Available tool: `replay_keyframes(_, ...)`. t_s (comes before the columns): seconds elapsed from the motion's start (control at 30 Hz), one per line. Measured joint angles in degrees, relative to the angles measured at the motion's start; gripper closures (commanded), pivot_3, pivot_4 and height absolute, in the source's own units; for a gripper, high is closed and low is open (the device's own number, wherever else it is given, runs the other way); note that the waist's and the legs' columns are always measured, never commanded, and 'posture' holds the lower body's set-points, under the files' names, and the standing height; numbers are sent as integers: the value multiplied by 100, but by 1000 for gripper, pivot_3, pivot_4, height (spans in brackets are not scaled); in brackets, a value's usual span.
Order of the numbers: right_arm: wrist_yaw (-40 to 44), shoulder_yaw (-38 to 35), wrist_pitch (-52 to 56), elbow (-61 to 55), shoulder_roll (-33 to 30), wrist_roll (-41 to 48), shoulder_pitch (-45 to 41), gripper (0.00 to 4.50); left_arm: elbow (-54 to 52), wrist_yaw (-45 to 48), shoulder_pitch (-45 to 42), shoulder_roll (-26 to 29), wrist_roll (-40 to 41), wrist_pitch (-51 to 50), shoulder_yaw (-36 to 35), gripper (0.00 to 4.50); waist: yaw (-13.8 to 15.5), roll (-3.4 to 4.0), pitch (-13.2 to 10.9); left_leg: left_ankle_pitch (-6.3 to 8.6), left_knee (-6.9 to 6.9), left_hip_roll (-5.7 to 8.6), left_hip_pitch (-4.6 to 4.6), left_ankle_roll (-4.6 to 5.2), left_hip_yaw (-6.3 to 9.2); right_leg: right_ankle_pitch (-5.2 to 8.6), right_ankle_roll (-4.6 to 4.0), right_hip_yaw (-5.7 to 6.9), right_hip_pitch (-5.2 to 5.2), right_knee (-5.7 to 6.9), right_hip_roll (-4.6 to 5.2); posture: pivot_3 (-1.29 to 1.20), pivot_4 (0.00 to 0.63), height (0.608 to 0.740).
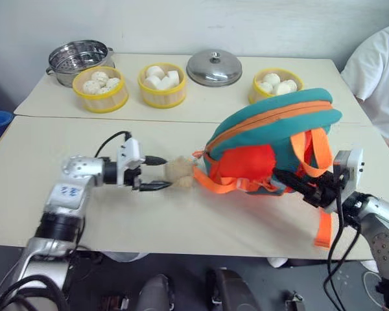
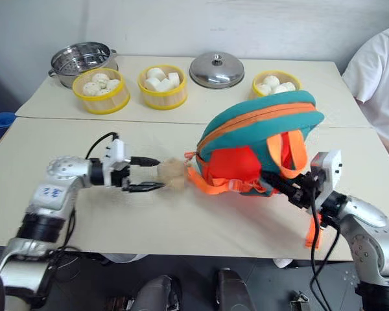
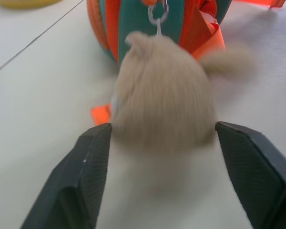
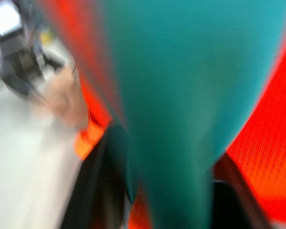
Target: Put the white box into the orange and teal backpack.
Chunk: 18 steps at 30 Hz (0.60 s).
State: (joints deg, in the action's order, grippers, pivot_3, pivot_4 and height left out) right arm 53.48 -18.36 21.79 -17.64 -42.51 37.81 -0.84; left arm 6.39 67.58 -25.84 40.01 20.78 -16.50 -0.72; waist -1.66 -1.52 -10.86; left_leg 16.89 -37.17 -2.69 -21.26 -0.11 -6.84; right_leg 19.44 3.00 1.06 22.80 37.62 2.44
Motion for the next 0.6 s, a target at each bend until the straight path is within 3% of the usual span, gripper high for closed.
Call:
replay_keyframes(0.2,1209,-611,-1084,509,-754,-476,630,49,-1286,263,2133,965,492,-382,-1047,0,-3,1,0,21,5,4,10,33,1,0,-1,0,-12,-14,11,0,150,740)
replay_keyframes(0.27,1804,-988,-1618,1201,-1160,-732,901,49,-1244,127,2810,1039,281,72,-1625,0,12,-2,1,25,6,3,16,39,7,3,-6,9,-21,-20,13,0,150,740)
replay_keyframes(0.37,2204,-975,-2291,1999,-1246,-1052,772,49,-1286,-270,3405,1026,20,232,-1989,0,8,-2,2,26,9,3,20,43,8,4,-13,13,-26,-21,23,0,150,740)
replay_keyframes(0.5,2285,-667,-3111,3301,-1233,-1519,123,49,-1378,-617,4053,739,-377,790,-2031,0,-27,3,0,29,15,1,20,38,4,9,-22,15,-17,-21,26,0,150,740)
replay_keyframes(0.6,2288,-402,-3703,4114,-1198,-1842,-240,49,-1588,-973,4053,418,-358,872,-2078,0,4,5,-1,26,16,-1,18,33,6,12,-28,25,-14,-13,26,0,150,740)
